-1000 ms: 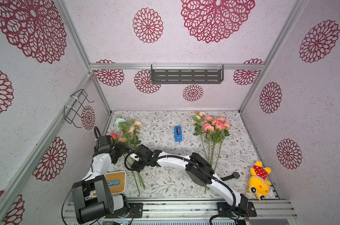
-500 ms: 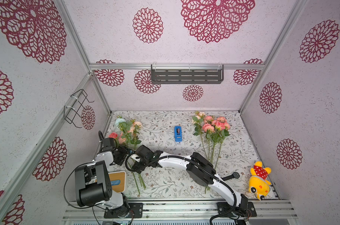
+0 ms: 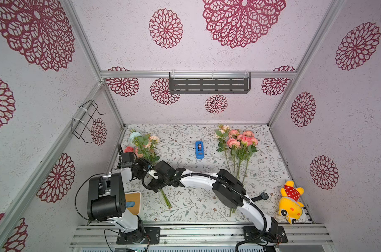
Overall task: Wrap bouquets with tape
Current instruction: Gather the flowers at the center of the board.
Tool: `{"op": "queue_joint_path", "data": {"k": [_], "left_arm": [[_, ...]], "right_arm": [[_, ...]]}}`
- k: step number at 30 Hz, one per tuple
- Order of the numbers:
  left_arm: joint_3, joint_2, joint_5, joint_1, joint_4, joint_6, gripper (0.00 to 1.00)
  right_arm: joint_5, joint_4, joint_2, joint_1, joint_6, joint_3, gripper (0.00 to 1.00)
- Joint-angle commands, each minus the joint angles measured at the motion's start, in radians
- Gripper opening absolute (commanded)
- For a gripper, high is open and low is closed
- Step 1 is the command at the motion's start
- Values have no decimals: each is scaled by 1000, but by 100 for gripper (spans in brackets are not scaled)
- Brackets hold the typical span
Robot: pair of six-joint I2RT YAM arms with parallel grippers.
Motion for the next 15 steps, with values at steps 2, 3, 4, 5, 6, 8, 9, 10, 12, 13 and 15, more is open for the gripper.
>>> {"op": "queue_joint_path", "data": {"k": [2,3,4,5,6,8,9,10,12,13,15], "left_arm": [[-27,33,-10,-12,-26,-31,73],[-27,35,-12,-13,-25,-30,72],[-28,35,-12,-12,-21,-31,72],[-30,35,-12,-12,-17,-34,72],[-33,33,-13,-13,-14,-39,72],[-36,29,-13,-13,-8,-44,72],[-34,26,-12,-13,-10,-43,72],[-31,20,-13,-11,-14,-41,72],[-27,8,-13,-5,-19,-39,72],[-20,-1,-13,-4,-28,-34,72],[-6,-18,-18,1,-52,-21,72]], "right_arm": [[57,-41,-17,-23,22,29,96],[73,-66,-7,-24,17,41,94],[91,-86,0,-24,11,48,91],[107,-99,5,-25,10,49,89],[113,-110,5,-29,8,46,86],[112,-127,8,-37,6,39,78],[107,-140,11,-40,1,37,73],[98,-150,14,-41,-3,38,68],[82,-166,16,-44,-14,33,60],[92,-176,18,-45,-22,33,59],[103,-202,24,-49,-37,30,56]]}}
